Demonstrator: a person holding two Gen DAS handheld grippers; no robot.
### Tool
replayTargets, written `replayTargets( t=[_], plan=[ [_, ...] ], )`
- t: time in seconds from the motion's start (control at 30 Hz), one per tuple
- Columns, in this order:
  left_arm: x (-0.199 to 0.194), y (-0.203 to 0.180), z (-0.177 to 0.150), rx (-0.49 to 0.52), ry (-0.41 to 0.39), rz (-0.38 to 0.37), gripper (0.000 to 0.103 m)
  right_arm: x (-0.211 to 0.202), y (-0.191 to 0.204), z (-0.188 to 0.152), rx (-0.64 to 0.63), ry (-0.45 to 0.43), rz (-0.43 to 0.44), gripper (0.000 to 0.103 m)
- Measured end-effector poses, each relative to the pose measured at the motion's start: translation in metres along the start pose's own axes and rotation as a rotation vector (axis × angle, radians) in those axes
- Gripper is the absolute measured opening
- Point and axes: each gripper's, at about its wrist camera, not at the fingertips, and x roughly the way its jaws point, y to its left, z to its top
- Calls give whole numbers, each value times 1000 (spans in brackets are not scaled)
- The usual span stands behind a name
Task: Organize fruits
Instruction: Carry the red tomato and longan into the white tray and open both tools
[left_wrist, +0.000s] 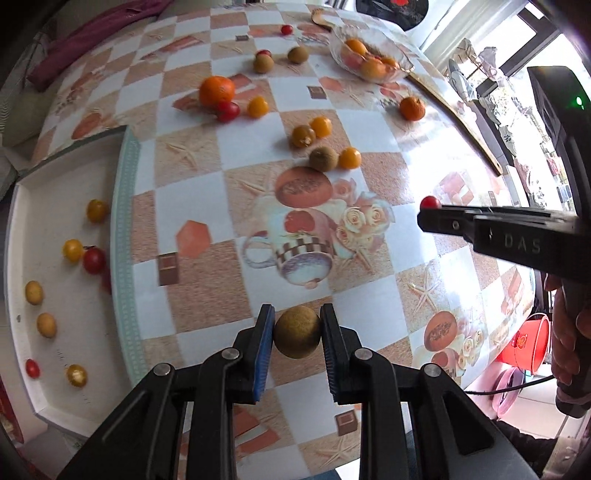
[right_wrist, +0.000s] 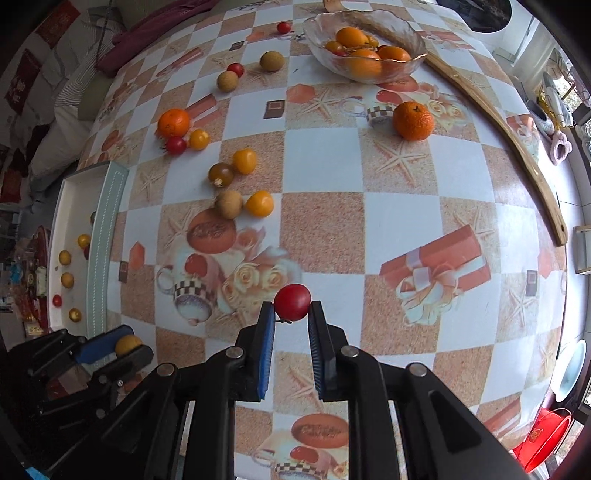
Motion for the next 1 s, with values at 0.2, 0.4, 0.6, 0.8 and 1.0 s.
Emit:
replayTargets(
  t=[0.2, 0.4, 0.6, 0.8, 1.0],
  plan=[
    [-12, 23, -1, -27, -27, 20, 26, -5, 25, 1, -35, 3, 13, 20],
    [-30, 60, -9, -89, -68, 47, 26, -7, 60, 11, -94, 0, 26, 20],
    [-45, 106, -14, -171, -106, 91, 26, -7, 102, 26, -164, -3, 45, 20],
    [-55, 153, -9, -226, -148, 143, 26, -2, 152, 43, -244, -4, 72, 20],
    [-52, 197, 9, -286, -176, 201, 26, 10, 193, 66, -280, 7, 112, 20]
  ],
)
